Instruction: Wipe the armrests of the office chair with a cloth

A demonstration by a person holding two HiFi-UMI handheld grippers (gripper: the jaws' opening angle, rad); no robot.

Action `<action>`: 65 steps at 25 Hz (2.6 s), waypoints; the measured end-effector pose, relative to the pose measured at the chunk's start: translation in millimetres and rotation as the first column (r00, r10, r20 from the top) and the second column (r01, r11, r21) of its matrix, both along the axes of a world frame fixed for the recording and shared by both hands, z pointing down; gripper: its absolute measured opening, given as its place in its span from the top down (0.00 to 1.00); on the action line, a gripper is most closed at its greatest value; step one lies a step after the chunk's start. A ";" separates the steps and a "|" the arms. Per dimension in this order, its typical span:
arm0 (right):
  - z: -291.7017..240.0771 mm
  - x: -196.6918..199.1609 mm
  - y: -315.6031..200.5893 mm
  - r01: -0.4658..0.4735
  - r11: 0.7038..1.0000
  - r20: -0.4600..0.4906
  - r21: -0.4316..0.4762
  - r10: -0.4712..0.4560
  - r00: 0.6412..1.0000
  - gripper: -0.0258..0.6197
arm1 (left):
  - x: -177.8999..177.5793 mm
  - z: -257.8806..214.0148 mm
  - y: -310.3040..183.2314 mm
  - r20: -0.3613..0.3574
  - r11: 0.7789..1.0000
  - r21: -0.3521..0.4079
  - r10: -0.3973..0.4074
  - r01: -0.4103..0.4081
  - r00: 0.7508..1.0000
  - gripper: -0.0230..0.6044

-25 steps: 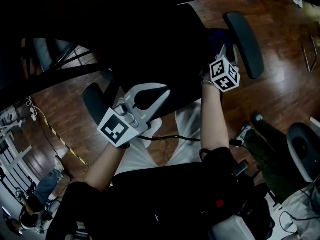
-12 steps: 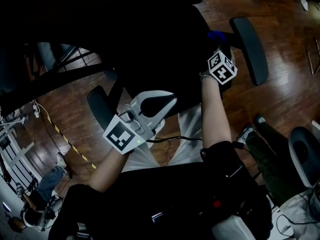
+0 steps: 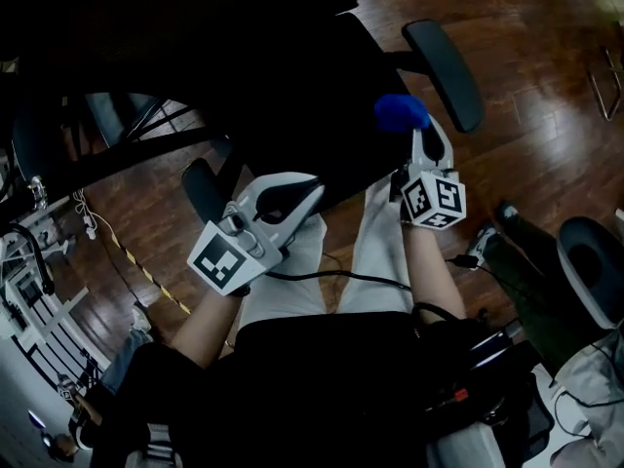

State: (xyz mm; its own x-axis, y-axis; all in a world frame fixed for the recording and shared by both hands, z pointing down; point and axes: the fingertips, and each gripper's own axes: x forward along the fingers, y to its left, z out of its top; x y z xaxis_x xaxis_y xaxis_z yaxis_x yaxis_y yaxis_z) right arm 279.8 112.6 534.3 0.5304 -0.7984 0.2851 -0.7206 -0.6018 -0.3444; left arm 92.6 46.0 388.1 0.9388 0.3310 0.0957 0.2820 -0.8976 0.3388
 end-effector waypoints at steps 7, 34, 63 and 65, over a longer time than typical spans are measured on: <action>-139.0 82.7 110.6 0.178 0.984 -0.252 -0.022 -0.178 0.951 0.89 | 90.2 -44.2 25.3 -0.025 0.996 0.066 -0.052 0.054 0.998 0.95; 281.0 109.5 -131.2 0.851 0.210 -0.332 -0.481 -0.942 0.045 0.89 | 219.2 186.6 -165.4 -0.120 0.735 0.010 -0.672 0.678 0.731 0.96; 494.6 51.8 -187.4 0.622 -0.345 -0.181 -0.703 -0.759 -0.626 0.89 | 410.0 314.1 -14.1 0.092 0.852 -0.160 -0.490 0.499 0.867 0.95; 505.9 59.2 -205.3 0.635 -0.305 -0.156 -0.710 -0.810 -0.565 0.89 | 416.0 332.6 -1.0 0.132 0.872 -0.144 -0.452 0.468 0.882 0.95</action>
